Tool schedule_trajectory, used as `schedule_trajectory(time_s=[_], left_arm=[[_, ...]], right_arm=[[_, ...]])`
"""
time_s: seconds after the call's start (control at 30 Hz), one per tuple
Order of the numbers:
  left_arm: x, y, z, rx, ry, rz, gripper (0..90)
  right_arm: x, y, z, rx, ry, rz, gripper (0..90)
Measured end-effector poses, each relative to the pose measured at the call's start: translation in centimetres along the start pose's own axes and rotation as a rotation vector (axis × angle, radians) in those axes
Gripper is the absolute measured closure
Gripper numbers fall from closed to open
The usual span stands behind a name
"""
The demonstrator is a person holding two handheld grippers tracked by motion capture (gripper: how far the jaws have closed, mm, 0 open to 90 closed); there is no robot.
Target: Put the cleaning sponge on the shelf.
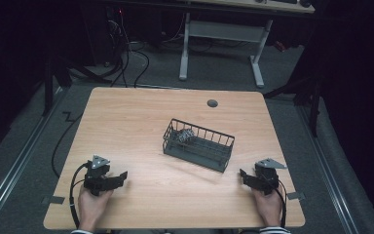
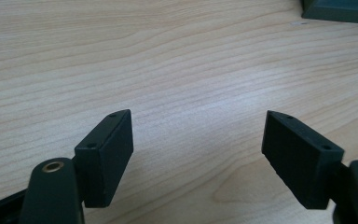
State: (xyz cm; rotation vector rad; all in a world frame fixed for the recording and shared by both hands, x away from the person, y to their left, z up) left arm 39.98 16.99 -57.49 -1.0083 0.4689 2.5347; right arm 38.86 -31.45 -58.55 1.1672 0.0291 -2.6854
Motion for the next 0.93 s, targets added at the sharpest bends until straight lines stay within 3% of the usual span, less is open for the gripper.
schedule_trajectory(time_s=[0.47,0.53,0.57,0.93], left_arm=[[0.5,-0.7,-1.2,-0.06,0.003,-0.034,25.8],[0.6,-0.8,-1.4,-0.087,0.02,-0.063,25.7],[0.6,-0.8,-1.5,-0.085,0.037,-0.064,24.5],[0.7,-0.7,-1.5,-0.094,0.038,-0.053,23.3]], right_arm=[[0.0,0.0,0.0,0.0,0.0,0.0,32.3],[0.0,0.0,0.0,0.0,0.0,0.0,32.3],[0.0,0.0,0.0,0.0,0.0,0.0,32.3],[0.0,0.0,0.0,0.0,0.0,0.0,32.3]])
Point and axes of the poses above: each handheld gripper's, and its own axes: z roughly backward along the jaws, x roughly out of its underside, y roughly to its right, the point moved 8 cm from there along -z, roughly forward along the jaws, and after that the axes turned 4 degrees about x, right-handed, at the moved point
